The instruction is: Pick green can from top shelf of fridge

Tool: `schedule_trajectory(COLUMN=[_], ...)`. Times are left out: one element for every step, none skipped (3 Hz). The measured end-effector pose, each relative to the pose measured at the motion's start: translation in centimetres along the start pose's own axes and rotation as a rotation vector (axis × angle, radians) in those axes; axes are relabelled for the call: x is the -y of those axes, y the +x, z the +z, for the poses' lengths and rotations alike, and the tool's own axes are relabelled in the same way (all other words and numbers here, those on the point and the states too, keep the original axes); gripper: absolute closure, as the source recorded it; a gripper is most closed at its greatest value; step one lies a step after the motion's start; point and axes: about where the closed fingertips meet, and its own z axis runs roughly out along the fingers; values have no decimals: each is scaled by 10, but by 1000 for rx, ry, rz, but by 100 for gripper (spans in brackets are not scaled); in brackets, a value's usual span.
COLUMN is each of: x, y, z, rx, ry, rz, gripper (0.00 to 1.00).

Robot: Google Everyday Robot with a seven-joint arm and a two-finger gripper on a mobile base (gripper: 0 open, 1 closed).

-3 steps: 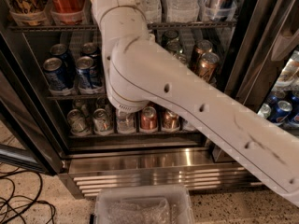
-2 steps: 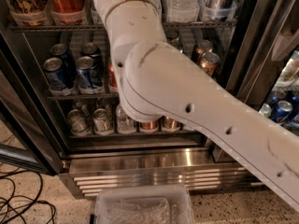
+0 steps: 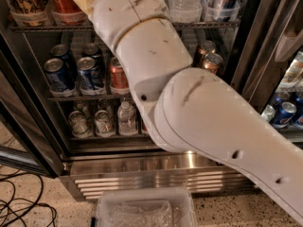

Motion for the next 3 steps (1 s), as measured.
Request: schedule_trajectory(x=[-20,-28,-41], y=[30,60,68], z=[-21,-42,-70], rx=[-56,-129,-168], ry=[-137,-244,-352], rz=[78,132,130], gripper=[100,100,100])
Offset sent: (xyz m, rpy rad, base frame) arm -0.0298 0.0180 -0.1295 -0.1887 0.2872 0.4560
